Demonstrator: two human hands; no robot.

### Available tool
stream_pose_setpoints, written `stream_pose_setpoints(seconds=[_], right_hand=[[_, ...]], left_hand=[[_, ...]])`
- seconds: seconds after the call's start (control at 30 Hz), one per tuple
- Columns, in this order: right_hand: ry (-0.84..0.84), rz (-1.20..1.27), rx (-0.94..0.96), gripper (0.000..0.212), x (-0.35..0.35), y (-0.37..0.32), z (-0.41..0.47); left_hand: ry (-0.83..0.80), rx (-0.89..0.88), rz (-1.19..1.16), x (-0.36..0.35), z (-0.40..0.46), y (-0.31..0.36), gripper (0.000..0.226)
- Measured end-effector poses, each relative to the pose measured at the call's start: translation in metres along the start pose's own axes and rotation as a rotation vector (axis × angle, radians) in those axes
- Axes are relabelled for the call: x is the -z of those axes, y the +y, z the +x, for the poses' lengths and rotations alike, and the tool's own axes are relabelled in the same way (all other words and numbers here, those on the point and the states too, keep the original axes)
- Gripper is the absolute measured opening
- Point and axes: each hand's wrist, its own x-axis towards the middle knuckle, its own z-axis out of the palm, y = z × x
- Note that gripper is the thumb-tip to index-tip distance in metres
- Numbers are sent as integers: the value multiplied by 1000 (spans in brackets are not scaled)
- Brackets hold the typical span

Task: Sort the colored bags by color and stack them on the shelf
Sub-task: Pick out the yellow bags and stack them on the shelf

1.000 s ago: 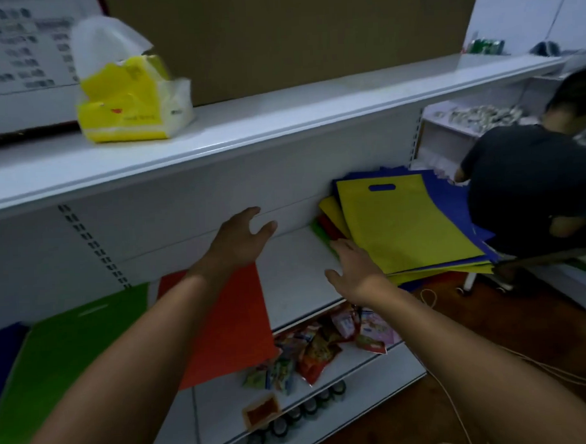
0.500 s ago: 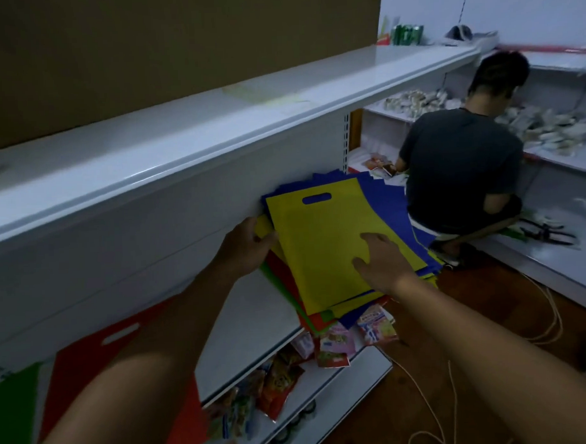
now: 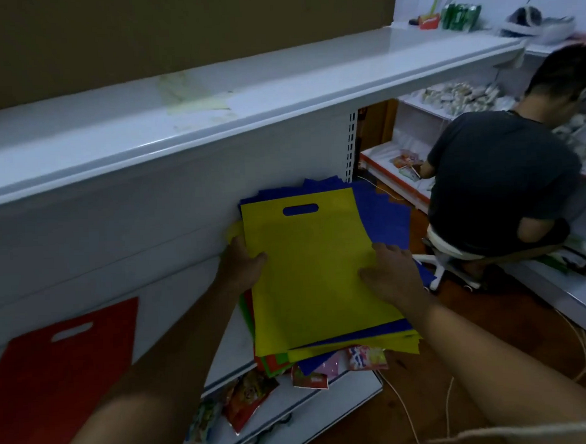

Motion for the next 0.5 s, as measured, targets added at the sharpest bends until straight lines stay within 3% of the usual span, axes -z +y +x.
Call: stream_pose_setpoints(seconds=[0.17, 0.27, 0.37, 0.47, 0.5], right_hand=[[57, 85, 36, 62, 0, 2, 10], [59, 159, 40, 58, -3, 1, 17], [20, 284, -13, 35, -5, -1, 23], [58, 350, 15, 10, -5, -6, 23], [89, 372, 57, 12, -4, -10, 21]], left_hand=[[142, 2, -30, -3, 2, 5, 46], [146, -42, -37, 1, 5, 5, 22], [152, -110, -47, 2, 2, 6, 8], [148, -155, -114, 5, 0, 8, 22], [161, -164, -118, 8, -3, 10, 25]])
